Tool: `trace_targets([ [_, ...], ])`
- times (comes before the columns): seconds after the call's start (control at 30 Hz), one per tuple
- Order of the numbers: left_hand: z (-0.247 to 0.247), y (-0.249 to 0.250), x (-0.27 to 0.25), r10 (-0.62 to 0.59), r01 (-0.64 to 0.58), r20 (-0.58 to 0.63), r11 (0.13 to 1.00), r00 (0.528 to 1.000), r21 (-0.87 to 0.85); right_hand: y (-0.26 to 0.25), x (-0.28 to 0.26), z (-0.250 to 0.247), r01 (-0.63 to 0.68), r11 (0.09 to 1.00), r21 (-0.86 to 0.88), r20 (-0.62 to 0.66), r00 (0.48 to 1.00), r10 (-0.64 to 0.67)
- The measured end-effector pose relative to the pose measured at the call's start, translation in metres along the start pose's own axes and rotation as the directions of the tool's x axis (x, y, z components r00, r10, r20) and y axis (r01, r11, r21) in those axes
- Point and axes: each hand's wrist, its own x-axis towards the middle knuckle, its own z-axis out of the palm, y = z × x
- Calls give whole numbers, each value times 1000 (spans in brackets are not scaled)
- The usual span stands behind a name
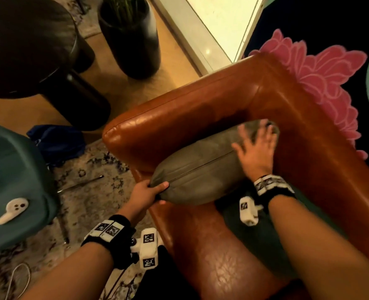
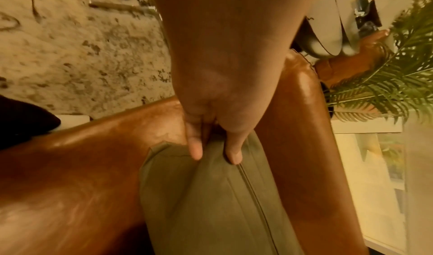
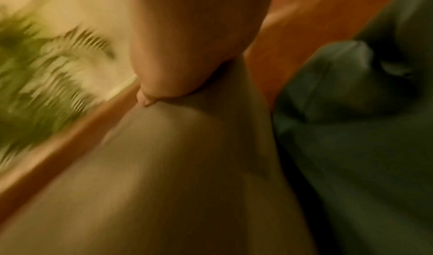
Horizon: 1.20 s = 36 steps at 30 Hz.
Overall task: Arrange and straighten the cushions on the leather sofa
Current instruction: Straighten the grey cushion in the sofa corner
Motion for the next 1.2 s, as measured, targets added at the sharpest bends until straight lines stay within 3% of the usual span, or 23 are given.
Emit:
trace_targets([
  [0.03,5,2,0,-8,8,4,999,1000,-42,13,11,-10,-172,970,175,9,985,173],
  [0.07,10,4,2,-18,18,3,994,1000,-105,23,22,-17,-319,868,381,36,943,330],
  [0.13,15,8,6,-44,44,6,970,999,-240,34,45,-26,-522,480,705,200,796,571],
  [0.17,16,12,8,-57,61,22,957,998,-285,36,54,-31,-554,242,796,322,727,606],
  [0.2,15,16,8,-72,87,59,944,996,-319,39,60,-34,-541,77,838,406,711,574],
  [0.23,13,19,6,-84,118,111,930,990,-348,47,65,-32,-534,59,843,416,719,557],
  [0.3,9,24,3,-76,179,249,889,966,-421,63,74,-32,-541,222,811,358,760,543],
  [0.37,8,28,1,-50,212,337,862,940,-461,75,79,-42,-535,291,793,315,770,555],
  [0.43,9,28,8,-67,219,332,868,941,-446,81,80,-44,-530,278,801,302,759,577],
  [0.5,9,26,17,-114,210,255,897,960,-390,79,77,-40,-576,261,775,357,739,571],
  [0.53,6,25,21,-141,208,207,911,968,-357,75,75,-37,-622,203,756,449,719,530],
  [0.6,-2,19,28,-182,219,140,916,973,-335,63,70,-34,-713,-99,694,689,618,378],
  [0.63,-6,17,30,-189,220,121,917,974,-334,57,69,-35,-736,-209,644,757,575,310],
  [0.67,-10,15,30,-196,222,110,918,974,-329,52,69,-38,-735,-260,626,778,564,276],
  [0.8,-14,11,32,-198,227,129,930,972,-289,58,75,-31,-629,-234,741,664,636,394],
  [0.83,-13,11,32,-206,241,148,926,967,-290,61,75,-30,-621,-225,751,648,625,436],
  [0.93,-8,13,33,-231,277,185,918,955,-284,74,74,-23,-621,-243,745,612,490,621],
  [0.97,-8,14,34,-224,267,176,923,958,-277,73,74,-24,-609,-189,770,560,504,658],
  [1.03,-8,14,35,-189,227,156,933,969,-281,66,75,-26,-567,-16,824,449,634,630],
  [1.1,-7,16,34,-164,196,135,940,977,-279,57,74,-30,-496,82,864,353,715,603],
  [1.2,-5,16,34,-164,193,121,939,979,-284,49,65,-34,-445,82,892,292,704,648],
])
